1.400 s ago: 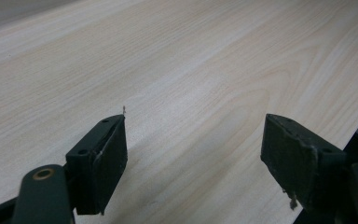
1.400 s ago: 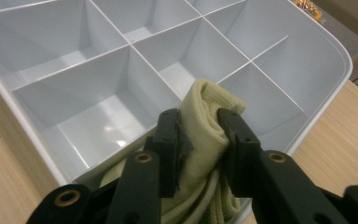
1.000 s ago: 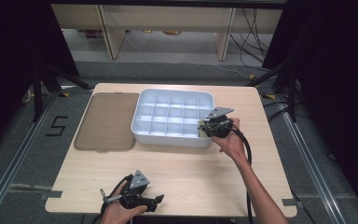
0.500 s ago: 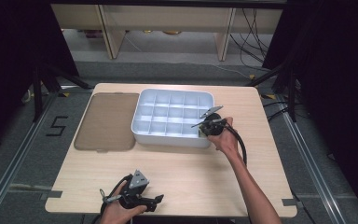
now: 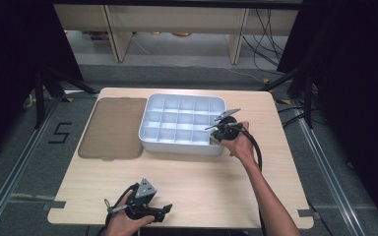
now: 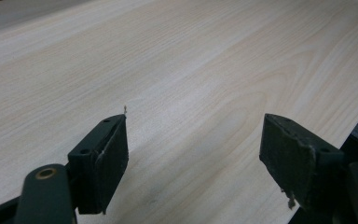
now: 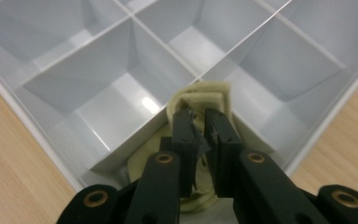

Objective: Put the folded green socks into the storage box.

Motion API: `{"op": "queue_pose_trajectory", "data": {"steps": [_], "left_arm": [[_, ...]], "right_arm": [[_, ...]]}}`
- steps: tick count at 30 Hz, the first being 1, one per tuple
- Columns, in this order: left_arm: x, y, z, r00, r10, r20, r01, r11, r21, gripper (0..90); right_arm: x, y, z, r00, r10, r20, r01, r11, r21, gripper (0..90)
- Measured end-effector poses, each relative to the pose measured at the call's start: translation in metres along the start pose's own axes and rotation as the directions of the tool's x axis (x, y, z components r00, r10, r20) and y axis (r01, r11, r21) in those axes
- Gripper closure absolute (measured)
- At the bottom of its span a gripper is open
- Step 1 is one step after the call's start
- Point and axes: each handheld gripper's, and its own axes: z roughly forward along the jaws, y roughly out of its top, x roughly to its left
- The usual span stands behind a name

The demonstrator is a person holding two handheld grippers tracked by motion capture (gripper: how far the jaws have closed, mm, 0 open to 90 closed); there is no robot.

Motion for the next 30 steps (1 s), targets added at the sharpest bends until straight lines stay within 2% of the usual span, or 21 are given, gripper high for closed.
{"op": "queue_pose_trajectory", "data": {"steps": [1, 4, 6, 8, 9, 13, 17, 24, 25, 28, 29, 30], "left_arm": [[0.0, 0.0, 0.0, 1.0, 0.003, -0.001, -0.003, 1.0, 0.002, 22.9], [-0.001, 0.0, -0.001, 1.0, -0.002, 0.009, 0.002, 1.0, -0.001, 22.8], [-0.001, 0.0, 0.0, 1.0, 0.001, -0.002, -0.001, 1.0, 0.003, 22.8], [-0.002, 0.0, 0.0, 1.0, -0.004, 0.009, 0.004, 1.0, -0.002, 22.8], [-0.001, -0.001, 0.0, 1.0, 0.004, 0.002, -0.004, 1.0, 0.005, 22.8], [-0.001, -0.001, 0.0, 1.0, 0.002, -0.003, -0.002, 1.0, 0.006, 22.8], [-0.002, -0.001, -0.001, 0.9999, 0.006, 0.012, -0.006, 0.9999, 0.008, 22.8], [-0.001, 0.0, -0.001, 0.9999, 0.006, 0.015, -0.006, 1.0, 0.007, 22.8], [-0.002, 0.0, -0.001, 1.0, 0.003, -0.001, -0.003, 1.0, 0.003, 22.8], [-0.001, 0.0, -0.001, 1.0, -0.005, 0.008, 0.005, 1.0, -0.003, 22.8], [0.0, 0.0, -0.003, 0.9999, 0.005, 0.01, -0.005, 0.9999, 0.011, 22.8], [0.0, 0.0, -0.003, 0.9999, 0.005, 0.01, -0.005, 0.9999, 0.011, 22.9]], "right_arm": [[0.0, 0.001, -0.001, 0.9999, 0.016, 0.0, -0.016, 0.9994, -0.032, 80.8], [-0.002, 0.005, -0.002, 0.9998, 0.022, -0.005, -0.022, 0.9985, -0.051, 80.2], [-0.003, 0.009, 0.002, 0.9999, 0.013, 0.003, -0.013, 0.9995, -0.028, 80.4], [-0.002, 0.008, 0.006, 0.9998, 0.012, 0.018, -0.011, 0.9997, -0.021, 80.6], [-0.002, 0.006, 0.012, 0.9997, -0.003, 0.025, 0.003, 0.9999, 0.012, 81.2], [-0.004, 0.005, 0.015, 0.9998, 0.012, 0.016, -0.012, 0.9996, 0.025, 82.1], [0.0, 0.003, 0.019, 0.9992, -0.02, 0.033, 0.017, 0.9967, 0.08, 82.7], [0.001, 0.002, 0.021, 0.9994, -0.018, 0.028, 0.015, 0.9948, 0.101, 82.6], [0.001, 0.002, 0.02, 0.9994, -0.017, 0.029, 0.015, 0.9958, 0.09, 82.2], [-0.001, 0.003, 0.015, 0.9999, -0.003, 0.017, 0.001, 0.9974, 0.072, 82.0], [-0.005, 0.004, 0.008, 0.9999, 0.01, 0.005, -0.01, 0.9996, 0.026, 81.7], [-0.005, 0.004, 0.008, 0.9999, 0.01, 0.005, -0.01, 0.9996, 0.026, 81.7]]}}
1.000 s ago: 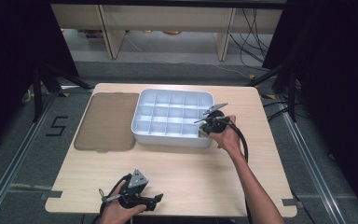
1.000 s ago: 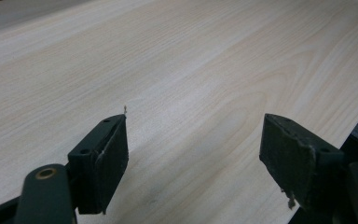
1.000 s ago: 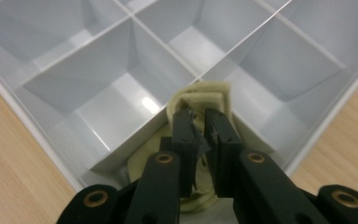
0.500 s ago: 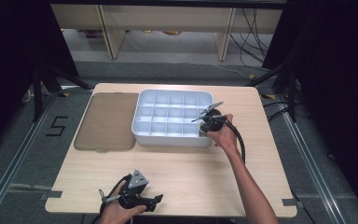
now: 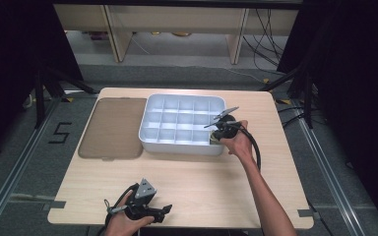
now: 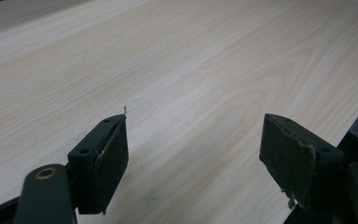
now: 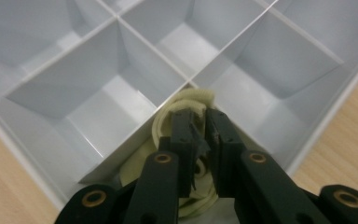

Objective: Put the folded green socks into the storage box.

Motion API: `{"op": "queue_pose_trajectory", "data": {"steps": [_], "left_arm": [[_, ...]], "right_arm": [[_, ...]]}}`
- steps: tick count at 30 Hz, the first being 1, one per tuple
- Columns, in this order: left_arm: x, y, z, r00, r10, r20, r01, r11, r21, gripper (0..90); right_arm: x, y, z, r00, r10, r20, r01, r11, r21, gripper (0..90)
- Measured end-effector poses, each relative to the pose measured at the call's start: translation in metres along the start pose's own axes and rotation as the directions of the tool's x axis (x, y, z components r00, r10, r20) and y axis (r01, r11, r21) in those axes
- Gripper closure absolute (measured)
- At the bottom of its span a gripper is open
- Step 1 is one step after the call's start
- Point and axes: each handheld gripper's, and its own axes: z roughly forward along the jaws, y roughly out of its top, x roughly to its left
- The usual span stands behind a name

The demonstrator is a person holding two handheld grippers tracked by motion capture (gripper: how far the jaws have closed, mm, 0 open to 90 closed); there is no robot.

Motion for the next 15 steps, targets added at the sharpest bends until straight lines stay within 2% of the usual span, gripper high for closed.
{"op": "queue_pose_trajectory", "data": {"steps": [1, 2, 4, 5, 6, 7, 8, 9, 10, 11, 12, 13, 14, 15], "left_arm": [[0.0, 0.0, -0.001, 1.0, 0.008, -0.002, -0.008, 1.0, 0.001, 22.9], [0.0, 0.001, 0.0, 0.9999, -0.006, -0.009, 0.005, 0.9999, -0.016, 22.9], [-0.001, 0.001, -0.001, 1.0, -0.008, 0.002, 0.008, 0.9997, -0.021, 22.8], [0.0, 0.001, -0.001, 1.0, -0.004, 0.001, 0.004, 0.9997, -0.022, 22.8], [-0.001, 0.001, -0.001, 0.9996, -0.028, 0.002, 0.029, 0.9994, -0.022, 22.8], [-0.001, 0.001, 0.0, 0.9997, -0.026, -0.005, 0.026, 0.9993, -0.026, 22.8], [-0.001, 0.001, 0.0, 0.9996, -0.028, 0.0, 0.028, 0.9991, -0.033, 22.8], [-0.001, 0.001, 0.0, 0.9996, -0.028, 0.0, 0.028, 0.9991, -0.033, 22.9], [0.001, 0.001, -0.001, 0.9998, -0.015, -0.01, 0.015, 0.9997, -0.02, 22.8], [0.001, 0.001, -0.001, 0.9995, -0.028, -0.015, 0.028, 0.9994, -0.02, 22.8], [0.003, 0.001, -0.002, 0.9999, -0.009, -0.006, 0.009, 0.9999, -0.012, 22.8], [0.003, 0.001, -0.002, 0.9999, -0.009, -0.006, 0.009, 0.9999, -0.012, 22.8], [0.001, 0.001, -0.001, 0.9994, -0.036, -0.001, 0.036, 0.999, -0.027, 22.8], [0.002, 0.001, -0.001, 0.9989, -0.046, 0.005, 0.046, 0.9987, -0.021, 22.7]], "right_arm": [[-0.001, 0.001, -0.006, 0.9997, 0.021, -0.014, -0.022, 0.9993, -0.031, 81.2], [-0.001, 0.001, -0.012, 0.999, 0.037, -0.026, -0.038, 0.9983, -0.044, 80.1], [0.0, 0.002, -0.026, 0.9986, 0.035, -0.038, -0.039, 0.9946, -0.096, 77.5], [0.0, 0.002, -0.026, 0.9986, 0.035, -0.038, -0.039, 0.9946, -0.096, 77.5], [0.001, 0.002, -0.035, 0.9979, 0.04, -0.051, -0.045, 0.9927, -0.112, 74.8], [0.001, 0.002, -0.037, 0.9982, 0.029, -0.052, -0.035, 0.9913, -0.127, 73.5], [0.002, 0.002, -0.038, 0.9968, 0.046, -0.066, -0.056, 0.9864, -0.154, 72.0], [0.002, 0.002, -0.038, 0.9968, 0.046, -0.066, -0.056, 0.9864, -0.154, 72.0], [0.005, 0.002, -0.046, 0.9967, 0.036, -0.073, -0.046, 0.9872, -0.152, 70.4], [0.005, 0.002, -0.046, 0.9967, 0.036, -0.073, -0.046, 0.9872, -0.152, 70.4], [0.008, 0.001, -0.048, 0.9969, 0.012, -0.078, -0.026, 0.9851, -0.17, 67.7], [0.008, 0.001, -0.048, 0.9969, 0.012, -0.078, -0.026, 0.9851, -0.17, 67.7], [0.01, 0.0, -0.05, 0.997, 0.011, -0.077, -0.024, 0.9853, -0.169, 66.2], [0.014, -0.002, -0.051, 0.9964, 0.015, -0.083, -0.03, 0.9835, -0.178, 64.8]]}}
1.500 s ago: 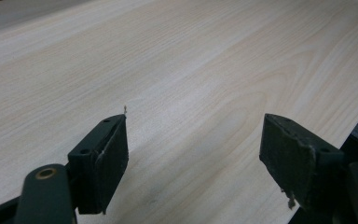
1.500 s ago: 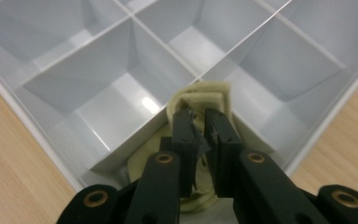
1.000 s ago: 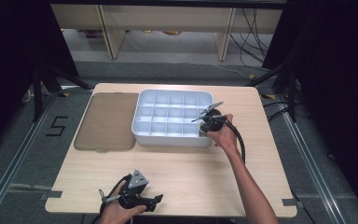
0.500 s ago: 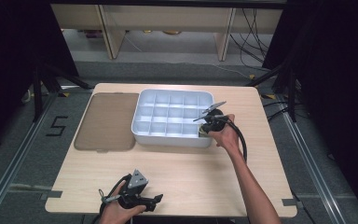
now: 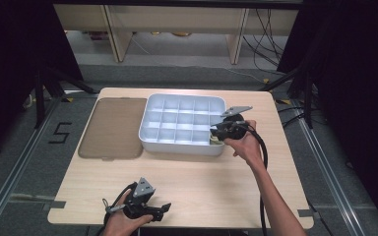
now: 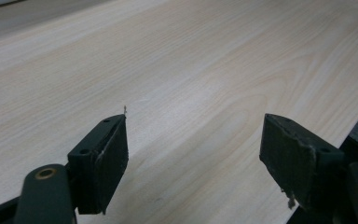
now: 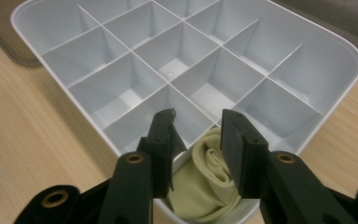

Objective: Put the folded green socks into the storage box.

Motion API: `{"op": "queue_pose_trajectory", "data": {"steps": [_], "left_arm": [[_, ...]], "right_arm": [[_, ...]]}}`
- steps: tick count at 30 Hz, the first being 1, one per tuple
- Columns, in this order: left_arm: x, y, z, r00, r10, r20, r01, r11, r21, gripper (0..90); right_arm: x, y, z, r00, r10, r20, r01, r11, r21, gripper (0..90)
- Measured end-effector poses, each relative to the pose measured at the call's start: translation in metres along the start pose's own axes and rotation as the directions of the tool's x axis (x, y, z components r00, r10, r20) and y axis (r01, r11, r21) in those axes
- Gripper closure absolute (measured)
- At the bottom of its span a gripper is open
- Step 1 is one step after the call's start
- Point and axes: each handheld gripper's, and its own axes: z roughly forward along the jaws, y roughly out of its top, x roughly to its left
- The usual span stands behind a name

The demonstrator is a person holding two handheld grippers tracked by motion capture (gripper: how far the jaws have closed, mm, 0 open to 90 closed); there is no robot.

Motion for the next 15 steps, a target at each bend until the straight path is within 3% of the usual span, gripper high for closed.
{"op": "queue_pose_trajectory", "data": {"steps": [3, 4, 7, 15], "left_arm": [[-0.001, 0.0, 0.0, 0.9999, 0.001, 0.016, -0.001, 1.0, -0.01, 22.7], [-0.001, 0.0, 0.0, 0.9999, 0.001, 0.016, -0.001, 1.0, -0.01, 22.7], [0.0, 0.0, -0.001, 1.0, 0.004, -0.005, -0.004, 0.9999, -0.011, 22.7], [0.001, -0.001, 0.001, 0.9998, 0.019, -0.004, -0.019, 0.9998, -0.008, 22.7]], "right_arm": [[0.008, -0.007, -0.002, 0.9997, -0.004, -0.024, 0.003, 0.9994, -0.036, 59.5], [0.011, -0.009, -0.002, 0.9995, 0.015, -0.026, -0.016, 0.999, -0.041, 58.6], [0.017, -0.015, -0.004, 0.999, 0.013, -0.043, -0.015, 0.998, -0.061, 55.3], [0.029, -0.028, -0.013, 0.9985, 0.005, -0.054, -0.011, 0.994, -0.109, 47.3]]}}
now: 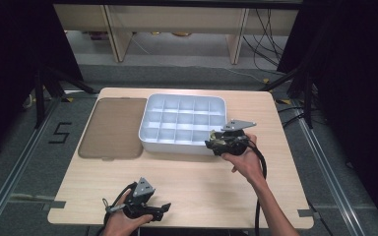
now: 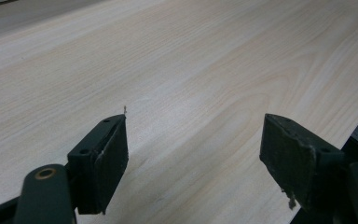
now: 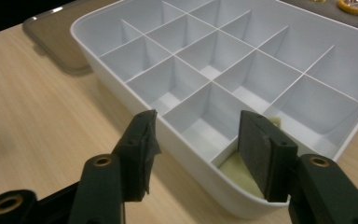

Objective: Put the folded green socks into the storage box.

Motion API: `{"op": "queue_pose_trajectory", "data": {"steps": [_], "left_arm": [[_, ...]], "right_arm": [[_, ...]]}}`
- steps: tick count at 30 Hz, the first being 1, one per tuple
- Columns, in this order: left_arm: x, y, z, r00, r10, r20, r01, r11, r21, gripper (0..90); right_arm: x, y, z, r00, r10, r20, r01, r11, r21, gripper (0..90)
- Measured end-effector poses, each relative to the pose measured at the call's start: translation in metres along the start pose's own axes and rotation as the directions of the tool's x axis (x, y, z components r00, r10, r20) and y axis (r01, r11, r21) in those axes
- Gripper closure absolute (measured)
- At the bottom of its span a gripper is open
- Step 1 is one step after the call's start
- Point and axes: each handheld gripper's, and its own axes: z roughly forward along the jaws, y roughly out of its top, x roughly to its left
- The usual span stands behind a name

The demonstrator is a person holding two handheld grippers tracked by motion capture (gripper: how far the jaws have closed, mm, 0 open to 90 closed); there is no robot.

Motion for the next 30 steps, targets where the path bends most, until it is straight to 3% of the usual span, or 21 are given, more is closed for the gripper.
{"op": "queue_pose_trajectory", "data": {"steps": [2, 4, 9, 11, 17, 19, 20, 23, 26, 27, 30], "left_arm": [[0.002, 0.0, -0.001, 0.9998, 0.02, 0.0, -0.02, 0.9996, 0.021, 22.7], [0.001, 0.0, 0.0, 1.0, -0.008, -0.004, 0.008, 0.9999, 0.009, 22.7], [0.002, 0.001, -0.002, 1.0, -0.01, -0.002, 0.01, 0.9999, -0.006, 22.4], [0.002, 0.0, -0.001, 0.9997, -0.017, -0.016, 0.017, 0.9998, -0.008, 22.4], [0.003, 0.001, -0.003, 1.0, 0.003, -0.002, -0.003, 1.0, 0.008, 22.4], [0.002, 0.0, -0.002, 0.9998, -0.021, -0.003, 0.021, 0.9997, -0.009, 22.4], [0.002, 0.0, -0.002, 0.9998, -0.02, -0.007, 0.02, 0.9997, -0.014, 22.4], [0.002, 0.001, -0.003, 0.9998, -0.015, -0.015, 0.015, 0.9997, -0.017, 22.4], [0.001, 0.001, -0.004, 0.9999, -0.006, -0.008, 0.006, 0.9997, -0.023, 22.4], [0.001, 0.001, -0.002, 0.9997, -0.023, -0.005, 0.023, 0.9993, -0.028, 22.3], [0.002, 0.001, -0.003, 0.9998, -0.015, -0.015, 0.015, 0.9998, -0.015, 22.3]], "right_arm": [[0.004, -0.004, -0.003, 0.9999, -0.002, -0.013, 0.002, 1.0, -0.009, 45.6], [0.005, -0.008, -0.003, 1.0, 0.001, -0.005, -0.001, 1.0, -0.003, 43.9], [0.009, -0.015, -0.005, 0.9999, 0.016, -0.004, -0.016, 0.9998, -0.013, 40.7], [0.01, -0.015, -0.007, 0.9999, 0.006, -0.013, -0.006, 1.0, 0.001, 40.4], [0.018, -0.021, -0.009, 0.999, 0.015, -0.043, -0.015, 0.9999, -0.001, 37.4], [0.021, -0.023, -0.008, 0.999, 0.011, -0.044, -0.012, 0.9999, -0.01, 36.5], [0.022, -0.025, -0.009, 0.9976, 0.019, -0.067, -0.019, 0.9998, 0.0, 35.5], [0.027, -0.028, -0.011, 0.9969, 0.04, -0.068, -0.041, 0.9992, -0.005, 35.0], [0.028, -0.032, -0.013, 0.9958, 0.031, -0.086, -0.031, 0.9995, 0.002, 34.4], [0.029, -0.033, -0.013, 0.9945, 0.035, -0.098, -0.036, 0.9993, -0.005, 34.2], [0.031, -0.035, -0.015, 0.9962, 0.036, -0.079, -0.036, 0.9993, -0.002, 32.7]]}}
